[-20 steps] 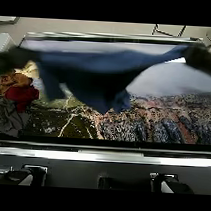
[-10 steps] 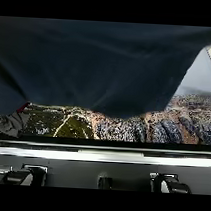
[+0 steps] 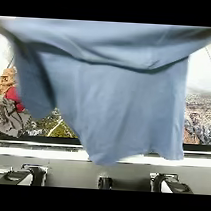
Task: Fold the clothes and pants, and hang the long-sleeved shirts on hangers.
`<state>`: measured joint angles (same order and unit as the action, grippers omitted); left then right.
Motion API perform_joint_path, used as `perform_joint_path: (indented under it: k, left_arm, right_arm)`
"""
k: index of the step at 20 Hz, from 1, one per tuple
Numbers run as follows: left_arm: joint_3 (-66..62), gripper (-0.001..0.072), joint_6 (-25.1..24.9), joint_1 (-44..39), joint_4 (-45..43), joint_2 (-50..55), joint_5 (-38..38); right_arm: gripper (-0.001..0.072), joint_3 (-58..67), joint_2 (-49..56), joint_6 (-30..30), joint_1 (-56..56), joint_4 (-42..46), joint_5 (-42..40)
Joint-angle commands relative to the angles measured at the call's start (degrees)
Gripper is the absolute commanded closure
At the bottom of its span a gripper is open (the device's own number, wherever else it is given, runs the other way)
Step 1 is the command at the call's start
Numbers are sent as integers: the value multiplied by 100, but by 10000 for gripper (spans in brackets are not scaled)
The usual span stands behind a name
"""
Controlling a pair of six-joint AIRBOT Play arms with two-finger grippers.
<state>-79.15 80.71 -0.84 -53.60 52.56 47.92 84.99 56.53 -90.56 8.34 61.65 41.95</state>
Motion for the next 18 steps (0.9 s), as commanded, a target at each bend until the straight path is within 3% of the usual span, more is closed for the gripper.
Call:
perform_joint_path:
  k: [1,4,8,9,10,11,14,16,18]
  left_arm:
    - [763,682,101,4,-66,1276,715]
    - [1405,682,286,4,494,2380,717]
    - [1626,682,20,-9,1637,3344,732]
    - [1626,682,-138,-4,1832,3453,737]
    - [1624,682,-203,17,1873,3480,732]
    - [1617,682,-332,63,1875,3467,741]
    - [1617,682,-608,278,1869,3434,990]
    - [1617,682,-752,428,1869,3434,1132]
    - [1617,682,-785,542,1869,3434,1235]
  right_arm:
    - [677,9,1805,-470,4,-916,136]
    - [677,9,3200,-610,2,-1781,1040]
    - [670,9,4266,-476,4,-1694,2929]
    - [517,11,4369,-308,4,-1626,3331]
    - [183,11,4395,-138,9,-1414,3733]
    - [62,9,4380,76,7,-1099,4216]
    - [64,-614,4076,221,-223,-63,5421]
    - [45,-2096,3445,229,-520,317,4937]
    - [43,-3460,2900,243,-699,166,4500]
